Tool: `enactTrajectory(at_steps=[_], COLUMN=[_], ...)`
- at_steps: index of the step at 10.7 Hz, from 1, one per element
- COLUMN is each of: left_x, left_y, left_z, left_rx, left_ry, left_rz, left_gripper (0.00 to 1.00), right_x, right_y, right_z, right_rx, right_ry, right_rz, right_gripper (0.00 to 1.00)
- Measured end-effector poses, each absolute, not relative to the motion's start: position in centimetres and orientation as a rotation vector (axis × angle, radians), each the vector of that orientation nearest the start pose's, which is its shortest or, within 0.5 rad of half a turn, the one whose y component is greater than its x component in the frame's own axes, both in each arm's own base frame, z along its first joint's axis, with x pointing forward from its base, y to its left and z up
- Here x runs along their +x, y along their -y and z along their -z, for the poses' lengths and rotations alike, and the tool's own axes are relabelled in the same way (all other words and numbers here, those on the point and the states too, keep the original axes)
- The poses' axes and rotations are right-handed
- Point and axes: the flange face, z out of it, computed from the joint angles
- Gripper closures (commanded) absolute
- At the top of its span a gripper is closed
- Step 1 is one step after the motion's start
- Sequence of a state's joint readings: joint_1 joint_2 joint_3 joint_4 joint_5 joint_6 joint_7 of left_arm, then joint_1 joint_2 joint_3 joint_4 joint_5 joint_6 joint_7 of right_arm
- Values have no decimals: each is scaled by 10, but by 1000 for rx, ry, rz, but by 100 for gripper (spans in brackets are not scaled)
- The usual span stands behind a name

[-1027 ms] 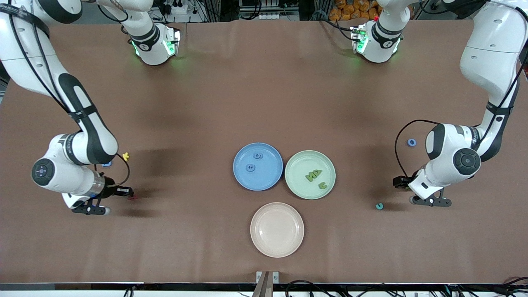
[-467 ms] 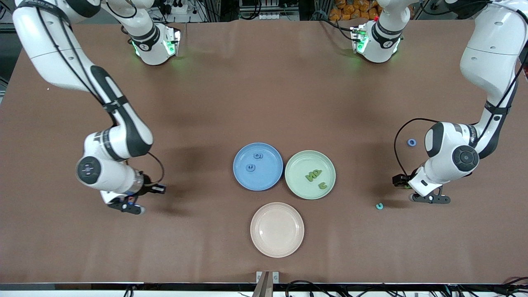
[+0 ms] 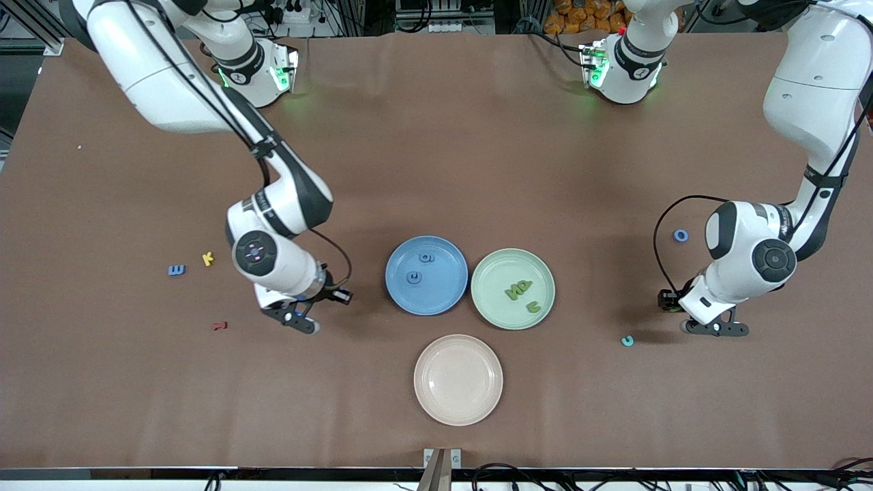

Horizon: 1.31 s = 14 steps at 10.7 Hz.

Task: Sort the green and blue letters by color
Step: 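Drop the X on the blue plate while the left gripper drops B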

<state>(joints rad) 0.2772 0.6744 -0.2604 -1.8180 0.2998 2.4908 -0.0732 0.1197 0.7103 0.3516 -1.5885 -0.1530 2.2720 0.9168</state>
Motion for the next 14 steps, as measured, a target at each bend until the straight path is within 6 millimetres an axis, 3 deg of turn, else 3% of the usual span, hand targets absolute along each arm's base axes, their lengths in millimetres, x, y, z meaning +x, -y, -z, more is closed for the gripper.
enactTrajectory(at_steps=[2, 6, 8, 10, 12, 13, 14], left_x=[650, 656, 661, 661, 659, 656, 651], left_y=[-21, -15, 14, 67, 126, 154, 182], left_z=[-180, -188, -206, -220, -233, -239, -243], left_rx=[-3114, -3116, -3131, -3139, -3162, -3177, -3192], left_ry=[-138, -140, -91, -7, 106, 162, 209], left_rz=[56, 92, 130, 134, 118, 112, 107], left_gripper=[95, 95, 95, 95, 95, 95, 95], right_x=[625, 611, 594, 581, 577, 578, 581], right_y=[-314, -346, -384, -417, -427, -427, -425], right_z=[-240, -245, -249, -248, -239, -234, -232], right_rx=[-2968, -2893, -2870, -2856, -2855, -2862, -2865], right_ry=[-675, -723, -751, -781, -825, -834, -842], right_rz=[-94, -171, -188, -189, -176, -166, -158], right_gripper=[100, 100, 100, 100, 8, 0, 0])
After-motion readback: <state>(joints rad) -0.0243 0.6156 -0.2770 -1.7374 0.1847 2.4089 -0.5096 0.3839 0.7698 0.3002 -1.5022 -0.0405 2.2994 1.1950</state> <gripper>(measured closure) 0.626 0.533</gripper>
